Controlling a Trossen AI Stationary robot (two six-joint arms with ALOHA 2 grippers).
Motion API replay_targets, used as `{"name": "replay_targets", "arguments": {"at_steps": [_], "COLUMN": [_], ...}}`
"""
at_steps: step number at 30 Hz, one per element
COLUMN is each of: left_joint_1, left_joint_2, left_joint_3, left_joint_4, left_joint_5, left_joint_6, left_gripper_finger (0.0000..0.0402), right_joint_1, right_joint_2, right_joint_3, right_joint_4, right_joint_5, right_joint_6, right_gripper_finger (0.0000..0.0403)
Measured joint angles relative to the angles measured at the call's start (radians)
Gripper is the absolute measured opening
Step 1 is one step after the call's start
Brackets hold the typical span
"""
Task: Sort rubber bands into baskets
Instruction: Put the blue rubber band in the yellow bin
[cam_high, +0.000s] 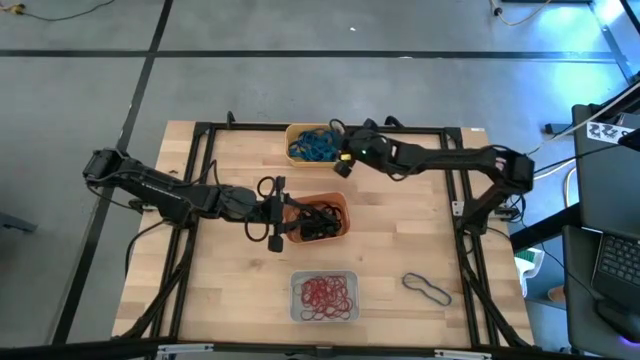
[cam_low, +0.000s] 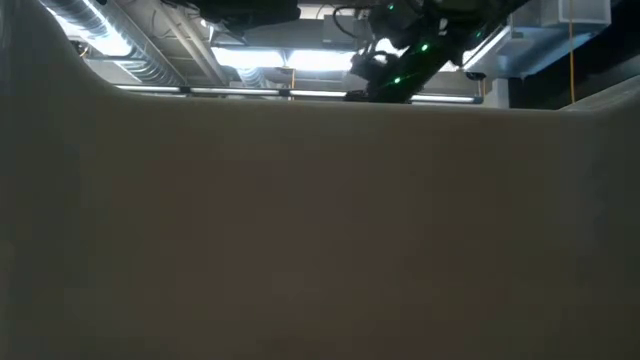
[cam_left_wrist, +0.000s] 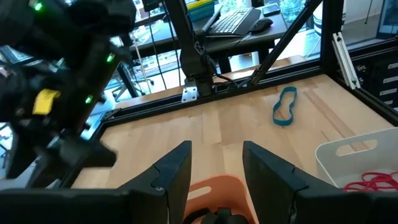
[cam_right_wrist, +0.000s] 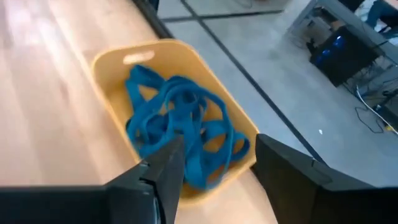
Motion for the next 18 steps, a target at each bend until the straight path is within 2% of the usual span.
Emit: {"name": "replay_targets", "arguments": {"at_steps": [7,13,18], "left_joint_1": [0.0,0.0,0.0], "left_joint_2": [0.0,0.0,0.0], "left_joint_3": [0.0,0.0,0.0], "left_joint_4": [0.0,0.0,0.0], "left_joint_5": [0.0,0.0,0.0], "left_joint_6": [0.0,-0.001,-0.006], "left_gripper_finger": [0.0141,0.0141,0.0141], "right_joint_1": [0.118,0.263,0.395], "right_joint_2": [-0.161,-0.299,-0.343], "right_joint_3": [0.0,0.0,0.0], "right_joint_4": [-0.316,-0.602,-0.766], "right_joint_5": [-0.02,-0.142,-0.203], "right_joint_6": [0.102,0.268,0.396], "right_gripper_finger": [0.0197,0.0198,0.0198]}}
